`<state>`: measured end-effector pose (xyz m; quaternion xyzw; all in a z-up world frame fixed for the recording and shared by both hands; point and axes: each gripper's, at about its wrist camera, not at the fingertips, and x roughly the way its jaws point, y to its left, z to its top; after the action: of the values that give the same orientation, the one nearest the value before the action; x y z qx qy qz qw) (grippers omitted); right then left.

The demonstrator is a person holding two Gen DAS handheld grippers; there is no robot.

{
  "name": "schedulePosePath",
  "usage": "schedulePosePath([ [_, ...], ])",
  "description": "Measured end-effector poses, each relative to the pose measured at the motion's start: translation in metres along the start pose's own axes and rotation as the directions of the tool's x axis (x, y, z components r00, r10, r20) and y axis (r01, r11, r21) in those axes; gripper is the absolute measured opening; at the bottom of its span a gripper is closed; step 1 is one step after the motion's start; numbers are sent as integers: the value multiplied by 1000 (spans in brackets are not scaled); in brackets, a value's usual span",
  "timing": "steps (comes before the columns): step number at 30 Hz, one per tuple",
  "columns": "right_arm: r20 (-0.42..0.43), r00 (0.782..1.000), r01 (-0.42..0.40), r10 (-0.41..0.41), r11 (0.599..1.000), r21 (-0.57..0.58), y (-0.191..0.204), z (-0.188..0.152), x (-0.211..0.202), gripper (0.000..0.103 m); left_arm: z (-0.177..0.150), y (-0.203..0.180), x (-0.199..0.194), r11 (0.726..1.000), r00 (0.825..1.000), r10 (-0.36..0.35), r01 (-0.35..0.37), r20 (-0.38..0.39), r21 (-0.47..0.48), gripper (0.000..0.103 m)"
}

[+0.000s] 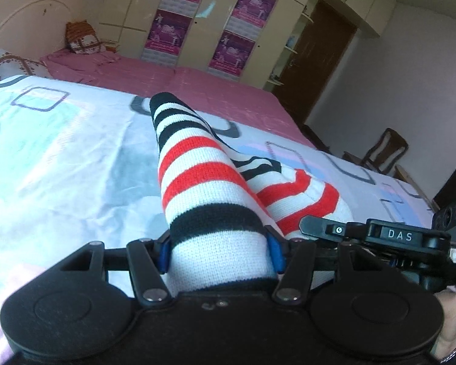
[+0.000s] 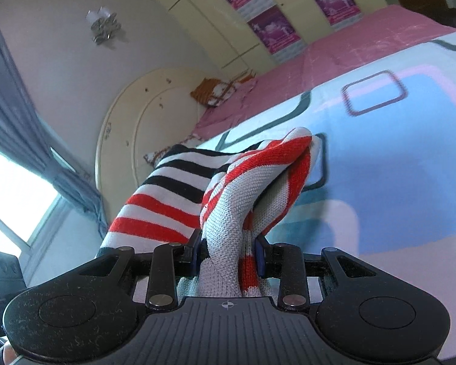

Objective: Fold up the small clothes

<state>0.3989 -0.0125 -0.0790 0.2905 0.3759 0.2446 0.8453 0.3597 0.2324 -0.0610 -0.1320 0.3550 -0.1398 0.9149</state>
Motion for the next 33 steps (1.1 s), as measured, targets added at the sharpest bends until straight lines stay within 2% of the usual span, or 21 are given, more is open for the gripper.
schedulePosePath([
  [4, -58, 998, 34, -36, 999, -21, -4, -15, 28, 33, -13, 20, 7, 999, 999, 39, -38, -30, 21, 58],
  [6, -59, 996, 63, -63, 998, -15, -12, -22, 32, 33, -20, 30, 11, 999, 998, 46, -46, -41, 11, 65],
  [10, -68, 996, 68, -65, 996, 49, -29, -21, 32, 37, -20, 32, 9, 999, 999, 41, -40, -31, 9, 71],
  [14, -37, 996, 89, -87, 993, 81, -27, -13, 18, 39, -18, 37, -2, 998, 998, 65, -64, -16, 28, 72],
  [17, 15, 992, 124, -126, 989, 79, -25, -5, 0, 39, -16, 34, -19, 993, 993, 101, -104, 53, 53, 68],
  [19, 40, 989, 144, -146, 989, 41, -18, 0, -6, 39, -12, 30, -27, 990, 988, 108, -117, 107, 80, 68],
  [21, 63, 981, 188, -186, 981, -40, -2, 3, -4, 39, -6, 23, -27, 988, 987, 97, -111, 125, 110, 63],
  [25, 89, 971, 235, -222, 957, -171, 25, 1, 13, 39, 0, 18, -8, 989, 993, 82, -92, 86, 118, 58],
  [28, 89, 965, 260, -246, 941, -217, 35, 1, 33, 39, 0, 19, 9, 984, 991, 119, -126, 60, 125, 58],
  [31, 71, 946, 322, -315, 904, -281, 33, -2, 56, 39, -4, 26, 18, 982, 988, 148, -151, 32, 117, 60],
  [33, 42, 928, 366, -370, 887, -281, 20, -5, 71, 38, -7, 27, 17, 981, 988, 148, -151, 33, 126, 60],
])
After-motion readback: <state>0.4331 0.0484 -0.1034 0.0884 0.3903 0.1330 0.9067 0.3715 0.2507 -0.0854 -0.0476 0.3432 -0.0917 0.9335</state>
